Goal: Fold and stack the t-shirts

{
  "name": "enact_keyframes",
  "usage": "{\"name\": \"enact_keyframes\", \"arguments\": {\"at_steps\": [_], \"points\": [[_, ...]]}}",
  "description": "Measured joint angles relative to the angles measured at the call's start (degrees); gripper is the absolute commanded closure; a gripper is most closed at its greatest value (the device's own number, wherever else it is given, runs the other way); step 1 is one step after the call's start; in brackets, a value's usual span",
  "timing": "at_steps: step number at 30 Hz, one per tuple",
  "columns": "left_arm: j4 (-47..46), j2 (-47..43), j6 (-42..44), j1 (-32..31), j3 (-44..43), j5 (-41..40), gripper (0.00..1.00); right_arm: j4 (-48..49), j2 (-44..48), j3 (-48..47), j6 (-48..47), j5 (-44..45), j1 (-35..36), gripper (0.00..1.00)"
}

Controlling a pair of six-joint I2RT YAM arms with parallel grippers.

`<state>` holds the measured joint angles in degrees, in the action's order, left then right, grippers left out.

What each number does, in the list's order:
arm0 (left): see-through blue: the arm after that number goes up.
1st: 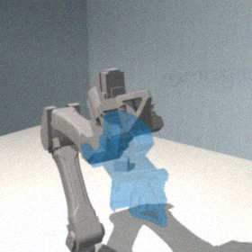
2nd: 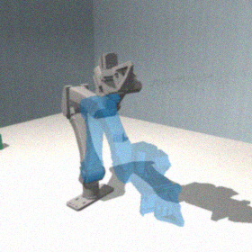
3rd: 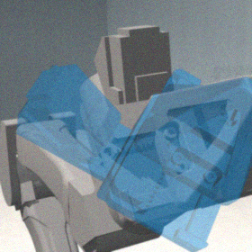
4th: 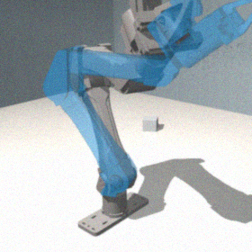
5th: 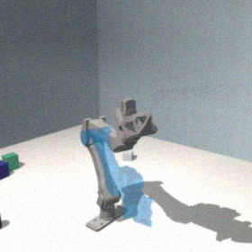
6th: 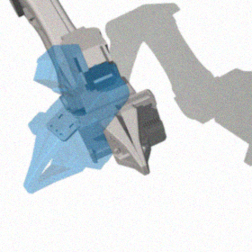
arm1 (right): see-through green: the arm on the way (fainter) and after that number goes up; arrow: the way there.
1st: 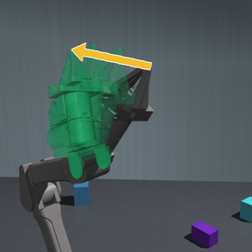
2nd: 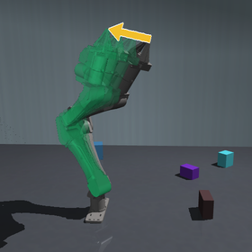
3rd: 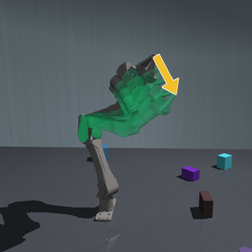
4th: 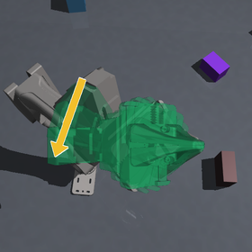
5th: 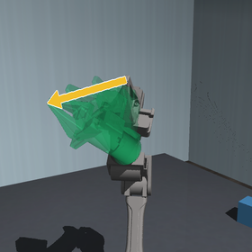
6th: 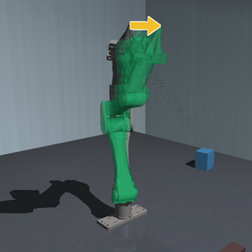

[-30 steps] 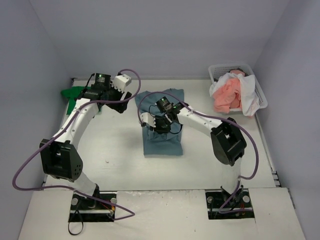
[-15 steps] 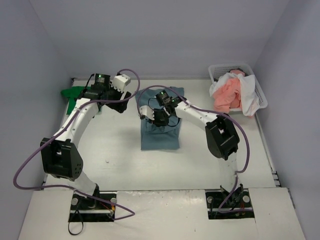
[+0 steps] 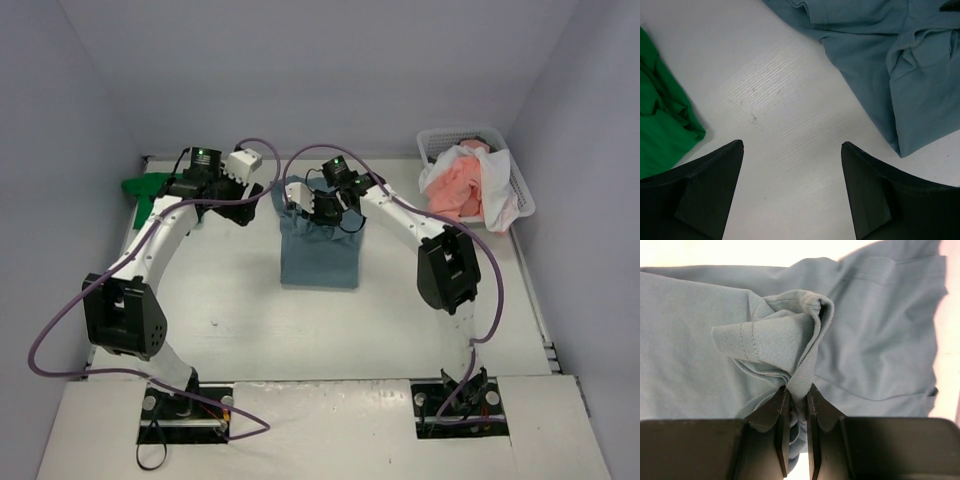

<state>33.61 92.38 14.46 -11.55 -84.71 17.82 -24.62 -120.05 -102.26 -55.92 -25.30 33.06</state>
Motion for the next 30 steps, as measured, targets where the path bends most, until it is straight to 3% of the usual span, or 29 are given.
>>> {"name": "enact_keyframes", "arguments": {"at_steps": [10,15,16,17,22,30], "points": [[-0.3,1.7,-0.1,0.0,0.0,0.2,0.27,0.3,-6.3,-2.3,0.1,-0.3,-0.8,0.99],[-1.0,1.7,-0.2,0.2,0.1,0.4,0.27,0.3,-6.5,-1.2,0.3,-0.6,0.3,0.88],[-1.0,1.7,-0.2,0.3,0.2,0.4,0.27,0.3,-6.5,-1.2,0.4,-0.6,0.5,0.74],[-1.1,1.7,-0.2,0.3,0.2,0.4,0.27,0.4,-6.5,-1.2,0.7,-0.7,0.7,0.68],[-1.6,1.7,-0.2,0.4,0.6,0.5,0.27,1.1,-6.9,-1.2,2.3,0.9,1.3,0.52],[-1.8,1.7,-0.4,1.0,2.1,1.3,0.27,6.1,-7.1,-1.2,6.9,9.0,2.7,0.50]]}}
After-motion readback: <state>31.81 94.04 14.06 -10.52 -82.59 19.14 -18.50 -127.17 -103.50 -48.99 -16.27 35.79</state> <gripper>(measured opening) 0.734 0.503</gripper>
